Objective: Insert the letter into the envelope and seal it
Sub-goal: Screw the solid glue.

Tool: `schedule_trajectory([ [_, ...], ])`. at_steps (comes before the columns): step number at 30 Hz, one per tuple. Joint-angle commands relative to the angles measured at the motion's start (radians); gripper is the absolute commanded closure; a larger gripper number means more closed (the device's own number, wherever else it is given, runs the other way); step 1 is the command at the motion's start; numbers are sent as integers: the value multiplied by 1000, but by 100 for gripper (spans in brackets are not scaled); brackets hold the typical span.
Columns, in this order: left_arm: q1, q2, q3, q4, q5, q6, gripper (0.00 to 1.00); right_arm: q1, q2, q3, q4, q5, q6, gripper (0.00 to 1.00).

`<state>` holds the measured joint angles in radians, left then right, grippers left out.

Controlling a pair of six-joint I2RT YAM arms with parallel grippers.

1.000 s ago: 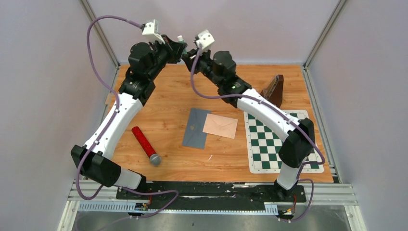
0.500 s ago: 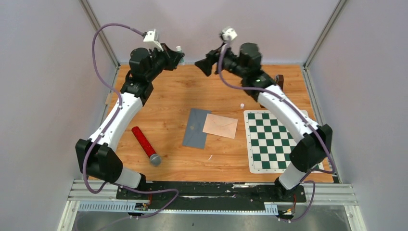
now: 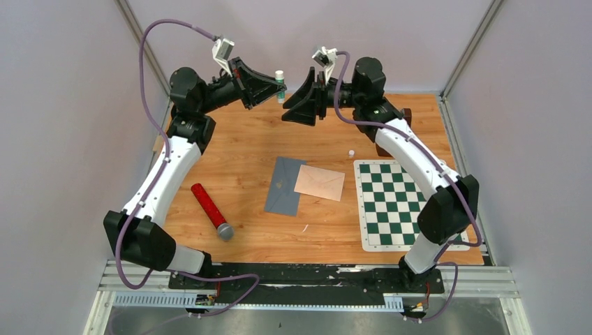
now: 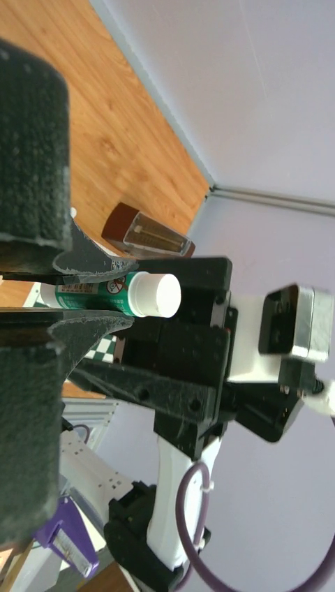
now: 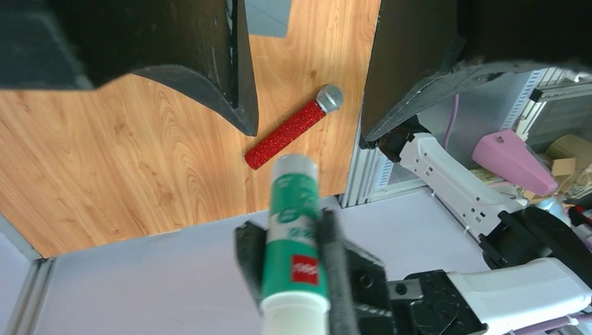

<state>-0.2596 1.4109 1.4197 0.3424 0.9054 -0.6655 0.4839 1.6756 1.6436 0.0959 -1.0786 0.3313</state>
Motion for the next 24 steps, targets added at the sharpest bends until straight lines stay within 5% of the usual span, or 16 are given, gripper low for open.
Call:
schedule_trajectory([
  [1, -9, -15, 50, 47, 52, -39, 100, 31, 55, 99, 115, -58, 61, 45],
  [10, -12, -3, 73, 44, 33, -57, 100, 41, 53, 105, 144, -27, 76, 57],
  [20, -12, 10, 79, 37, 34, -65, 100, 38, 39, 129, 155, 34, 91, 52],
  [24, -12, 6, 78, 27, 31, -60, 100, 38, 43, 129, 153, 36, 97, 57],
])
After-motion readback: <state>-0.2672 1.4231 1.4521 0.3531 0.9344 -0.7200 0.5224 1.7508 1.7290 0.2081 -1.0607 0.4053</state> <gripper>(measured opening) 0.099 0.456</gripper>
